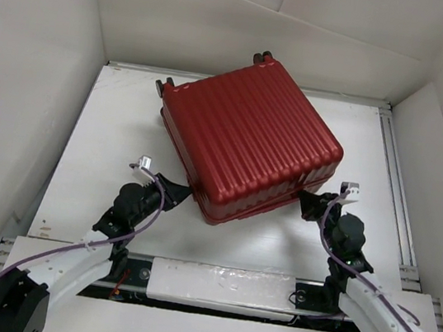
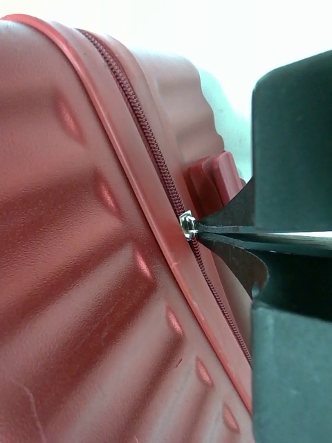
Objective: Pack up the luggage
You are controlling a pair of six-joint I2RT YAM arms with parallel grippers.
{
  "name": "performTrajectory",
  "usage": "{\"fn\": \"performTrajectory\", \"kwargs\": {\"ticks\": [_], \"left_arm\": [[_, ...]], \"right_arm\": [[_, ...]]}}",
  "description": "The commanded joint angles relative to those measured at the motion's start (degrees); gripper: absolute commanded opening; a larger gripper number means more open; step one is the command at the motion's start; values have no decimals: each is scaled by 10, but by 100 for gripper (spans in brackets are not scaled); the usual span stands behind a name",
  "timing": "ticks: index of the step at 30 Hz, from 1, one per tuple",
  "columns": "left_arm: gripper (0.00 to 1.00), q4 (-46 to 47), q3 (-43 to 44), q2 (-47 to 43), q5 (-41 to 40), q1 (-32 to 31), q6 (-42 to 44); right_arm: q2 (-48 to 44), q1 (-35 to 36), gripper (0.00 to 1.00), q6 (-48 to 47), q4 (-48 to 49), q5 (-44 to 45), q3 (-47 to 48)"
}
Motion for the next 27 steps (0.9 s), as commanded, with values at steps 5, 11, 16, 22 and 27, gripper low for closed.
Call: {"fn": "performTrajectory", "kwargs": {"ticks": [5,11,16,22,27], "left_arm": [[0,89,1,24,36,0,14],[0,116,1,44,22,-18,9],[0,137,-4,64,22,-25,2],[0,178,-10,93,22,-25,-9],[0,202,-15,114,27,-25,-15]], "right_arm": [[-69,19,0,5,9,-23,-6],[-61,122,0,15,-53,17,7],[-5,238,0,21,-106,70,46],[23,355,0,40,-154,71,96],[48,432,0,69,-147,87,121]]}}
